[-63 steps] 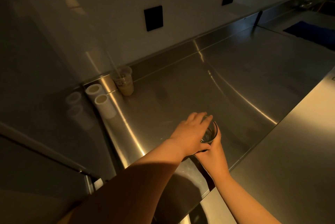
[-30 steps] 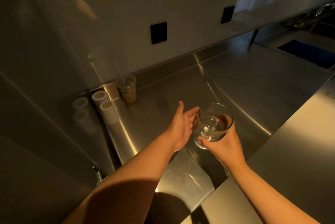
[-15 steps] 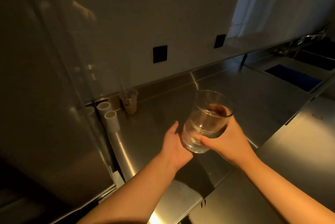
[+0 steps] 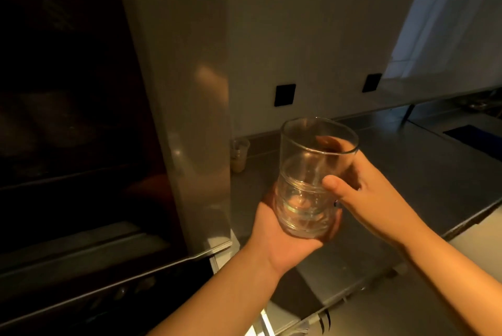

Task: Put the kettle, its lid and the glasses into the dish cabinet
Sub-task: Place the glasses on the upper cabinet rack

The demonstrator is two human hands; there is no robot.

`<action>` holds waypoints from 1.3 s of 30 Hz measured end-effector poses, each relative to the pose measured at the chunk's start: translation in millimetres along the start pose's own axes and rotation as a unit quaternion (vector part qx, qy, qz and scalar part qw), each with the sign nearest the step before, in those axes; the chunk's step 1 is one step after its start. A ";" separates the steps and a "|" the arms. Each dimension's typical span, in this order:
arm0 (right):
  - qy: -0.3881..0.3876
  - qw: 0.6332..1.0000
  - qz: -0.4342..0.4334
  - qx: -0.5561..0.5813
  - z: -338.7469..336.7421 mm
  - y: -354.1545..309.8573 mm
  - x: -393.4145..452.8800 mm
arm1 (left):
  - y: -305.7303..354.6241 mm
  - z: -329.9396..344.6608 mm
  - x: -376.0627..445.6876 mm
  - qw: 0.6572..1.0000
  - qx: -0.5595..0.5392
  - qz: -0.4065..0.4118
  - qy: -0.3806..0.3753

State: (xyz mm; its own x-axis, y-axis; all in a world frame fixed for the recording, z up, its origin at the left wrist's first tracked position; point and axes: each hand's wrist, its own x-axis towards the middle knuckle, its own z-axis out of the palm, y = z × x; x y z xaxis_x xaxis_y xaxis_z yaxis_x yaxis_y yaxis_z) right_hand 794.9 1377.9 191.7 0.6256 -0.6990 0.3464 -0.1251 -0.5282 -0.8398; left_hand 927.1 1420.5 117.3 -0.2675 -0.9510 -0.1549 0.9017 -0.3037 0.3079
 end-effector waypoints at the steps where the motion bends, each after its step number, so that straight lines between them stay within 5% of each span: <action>1: -0.002 1.000 -0.008 0.010 4.8 -7.8 0.1 | 2.2 4.0 -8.6 1.000 0.000 0.005 0.004; 17: -0.067 0.988 -0.110 0.086 123.2 -131.1 -58.5 | 9.7 20.7 -213.6 0.992 0.030 0.121 0.004; 31: -0.228 0.945 -0.121 0.200 293.2 -211.6 -118.2 | -1.6 -23.2 -429.8 0.960 -0.010 0.278 0.038; 35: -0.287 0.896 -0.081 0.328 339.2 -220.1 -119.5 | 1.6 -38.5 -471.8 0.931 -0.037 0.347 0.102; 39: -0.241 0.808 0.102 0.528 385.6 -212.2 -110.0 | 7.3 -47.8 -507.0 0.915 -0.107 0.382 0.074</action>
State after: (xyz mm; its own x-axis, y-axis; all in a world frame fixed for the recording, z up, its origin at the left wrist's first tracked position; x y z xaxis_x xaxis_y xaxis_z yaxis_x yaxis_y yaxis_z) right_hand 1049.6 1752.7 170.7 0.9341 -0.3153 0.1674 0.3044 0.4587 -0.8348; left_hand 1085.5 1903.1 153.1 0.5033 -0.8581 -0.1019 0.8563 0.4795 0.1918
